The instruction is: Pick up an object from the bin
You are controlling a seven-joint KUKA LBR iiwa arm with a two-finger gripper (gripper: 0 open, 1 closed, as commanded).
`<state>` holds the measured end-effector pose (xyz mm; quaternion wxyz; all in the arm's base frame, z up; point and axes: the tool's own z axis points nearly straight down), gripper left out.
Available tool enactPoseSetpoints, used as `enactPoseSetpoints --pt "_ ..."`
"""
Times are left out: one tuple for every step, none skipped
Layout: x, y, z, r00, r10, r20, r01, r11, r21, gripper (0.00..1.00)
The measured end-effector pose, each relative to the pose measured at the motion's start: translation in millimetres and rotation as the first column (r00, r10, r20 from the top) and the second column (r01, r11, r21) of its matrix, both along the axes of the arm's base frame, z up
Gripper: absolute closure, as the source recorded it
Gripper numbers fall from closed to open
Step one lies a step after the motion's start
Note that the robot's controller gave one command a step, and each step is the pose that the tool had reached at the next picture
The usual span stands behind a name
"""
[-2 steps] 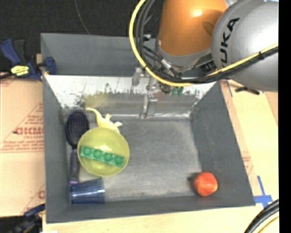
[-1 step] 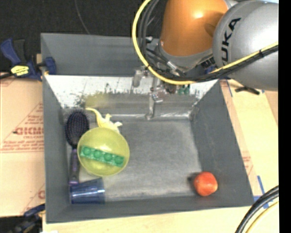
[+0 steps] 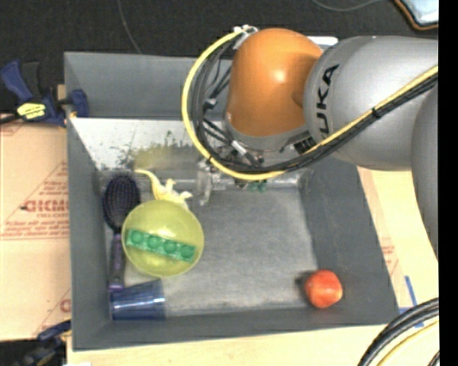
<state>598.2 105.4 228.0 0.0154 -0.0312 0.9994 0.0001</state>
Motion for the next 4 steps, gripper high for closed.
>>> enactPoseSetpoints --pt "0.0 0.0 0.0 1.0 0.0 0.0 0.0 1.0 0.0 1.0" --pt "-26.9 27.1 -39.5 0.992 -0.127 0.001 0.127 0.992 0.005 1.0" --pt "-44.9 6.3 -30.1 0.967 -0.254 0.001 0.254 0.967 0.008 1.0" --pt "-42.1 6.9 -31.7 0.972 -0.235 0.003 0.235 0.972 0.008 1.0"
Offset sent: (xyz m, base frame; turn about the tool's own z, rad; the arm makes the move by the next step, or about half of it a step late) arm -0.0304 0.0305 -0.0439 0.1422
